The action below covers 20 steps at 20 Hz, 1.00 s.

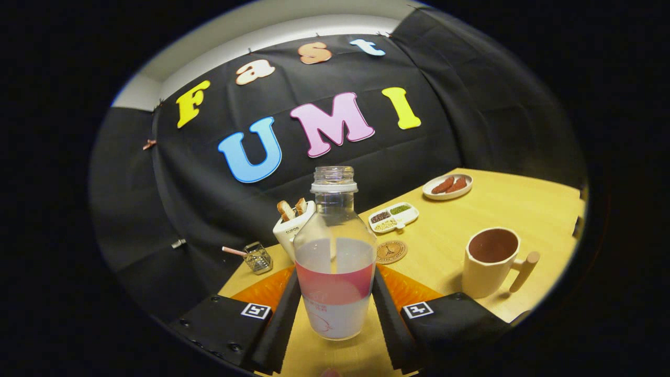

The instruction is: Take the bottle from table, then pour the juice into the cup, finally place the bottle on the coaster

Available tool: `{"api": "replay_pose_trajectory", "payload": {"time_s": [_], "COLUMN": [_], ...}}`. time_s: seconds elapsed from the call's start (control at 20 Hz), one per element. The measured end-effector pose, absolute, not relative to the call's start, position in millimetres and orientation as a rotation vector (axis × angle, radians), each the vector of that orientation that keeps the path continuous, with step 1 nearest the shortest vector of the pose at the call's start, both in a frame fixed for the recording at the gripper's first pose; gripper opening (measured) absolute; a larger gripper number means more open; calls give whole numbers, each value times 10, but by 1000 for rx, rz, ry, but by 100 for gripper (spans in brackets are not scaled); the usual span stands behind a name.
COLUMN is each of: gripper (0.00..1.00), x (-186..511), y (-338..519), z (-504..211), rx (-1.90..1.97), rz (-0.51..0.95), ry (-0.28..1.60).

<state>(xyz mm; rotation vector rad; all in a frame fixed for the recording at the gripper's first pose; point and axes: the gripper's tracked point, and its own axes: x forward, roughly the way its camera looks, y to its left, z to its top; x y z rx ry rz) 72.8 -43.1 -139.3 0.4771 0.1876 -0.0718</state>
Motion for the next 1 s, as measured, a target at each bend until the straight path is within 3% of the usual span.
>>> {"api": "replay_pose_trajectory", "payload": {"time_s": [1.0], "gripper": [76], "x": [656], "y": [-761], "z": [-1633], "rx": [1112], "rz": [-87], "ry": [235]}}
